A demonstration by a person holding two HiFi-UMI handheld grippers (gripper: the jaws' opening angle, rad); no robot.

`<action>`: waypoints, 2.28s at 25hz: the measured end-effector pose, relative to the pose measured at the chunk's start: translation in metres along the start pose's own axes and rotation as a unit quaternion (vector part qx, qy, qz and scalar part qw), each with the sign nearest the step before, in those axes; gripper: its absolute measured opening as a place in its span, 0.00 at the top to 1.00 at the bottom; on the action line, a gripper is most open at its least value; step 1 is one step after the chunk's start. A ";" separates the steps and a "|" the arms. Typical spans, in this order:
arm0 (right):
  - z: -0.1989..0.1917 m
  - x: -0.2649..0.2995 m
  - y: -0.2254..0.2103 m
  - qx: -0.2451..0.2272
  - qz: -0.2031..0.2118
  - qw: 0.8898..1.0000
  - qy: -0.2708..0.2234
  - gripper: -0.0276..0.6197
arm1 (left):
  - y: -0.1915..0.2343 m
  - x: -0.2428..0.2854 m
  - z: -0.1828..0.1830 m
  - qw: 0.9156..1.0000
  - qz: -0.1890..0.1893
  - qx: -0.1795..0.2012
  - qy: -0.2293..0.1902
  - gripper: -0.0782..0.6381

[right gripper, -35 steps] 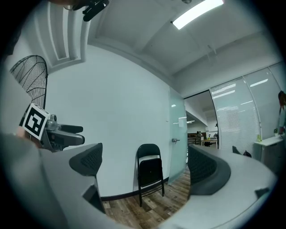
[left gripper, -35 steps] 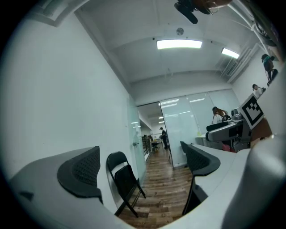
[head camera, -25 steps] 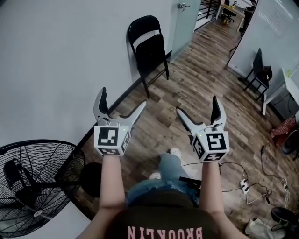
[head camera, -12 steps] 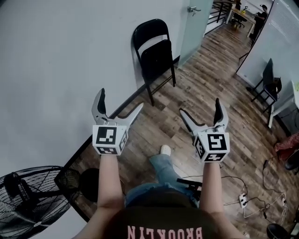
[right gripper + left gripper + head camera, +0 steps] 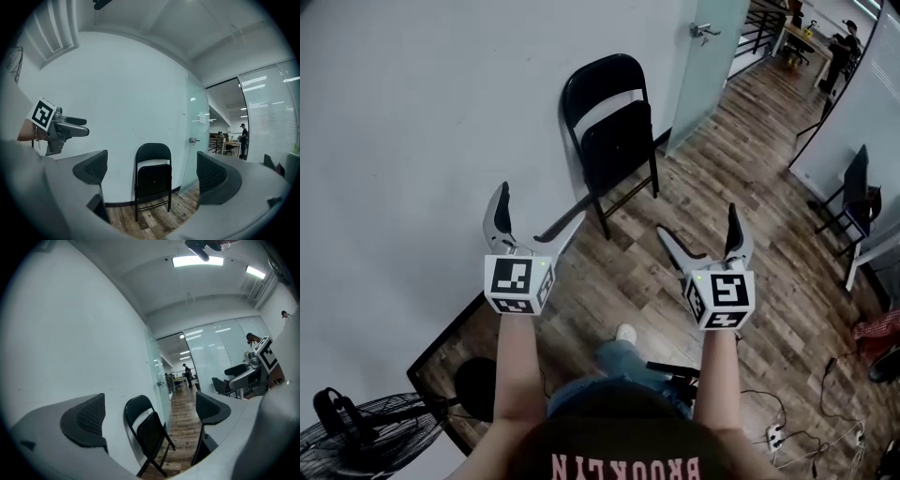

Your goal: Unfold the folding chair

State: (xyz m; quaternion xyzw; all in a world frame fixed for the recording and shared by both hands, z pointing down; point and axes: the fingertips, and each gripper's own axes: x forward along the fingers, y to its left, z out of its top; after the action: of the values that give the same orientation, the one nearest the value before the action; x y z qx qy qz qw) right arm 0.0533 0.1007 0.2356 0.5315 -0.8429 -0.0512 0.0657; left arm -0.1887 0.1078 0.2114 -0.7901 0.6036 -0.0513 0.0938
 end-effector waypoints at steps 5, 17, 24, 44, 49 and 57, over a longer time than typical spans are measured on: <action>-0.002 0.065 -0.037 0.003 0.015 1.000 0.007 0.08 | 0.013 0.059 0.007 1.000 0.018 -0.001 -0.006 0.09; -0.031 0.130 -0.069 0.012 0.033 0.999 0.035 0.08 | 0.023 0.120 -0.023 0.999 0.041 -0.029 0.016 0.09; -0.046 0.151 -0.085 0.013 0.034 0.998 0.055 0.08 | 0.032 0.146 -0.035 0.998 0.052 -0.028 0.029 0.09; -0.039 0.334 -0.114 0.021 0.004 0.998 0.066 0.08 | 0.140 0.319 -0.063 0.999 0.017 -0.033 0.031 0.09; -0.040 0.400 -0.116 0.028 -0.006 0.997 0.077 0.08 | 0.168 0.381 -0.076 0.999 -0.014 -0.035 0.037 0.10; -0.072 0.500 -0.110 0.057 -0.019 0.991 0.118 0.08 | 0.186 0.460 -0.138 0.990 -0.070 -0.080 0.089 0.10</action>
State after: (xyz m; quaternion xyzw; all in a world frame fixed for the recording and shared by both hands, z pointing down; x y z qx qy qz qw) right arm -0.0504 -0.3994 0.3177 0.5525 -0.8206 0.0587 0.1337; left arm -0.2691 -0.3942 0.2924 -0.8279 0.5545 -0.0794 -0.0280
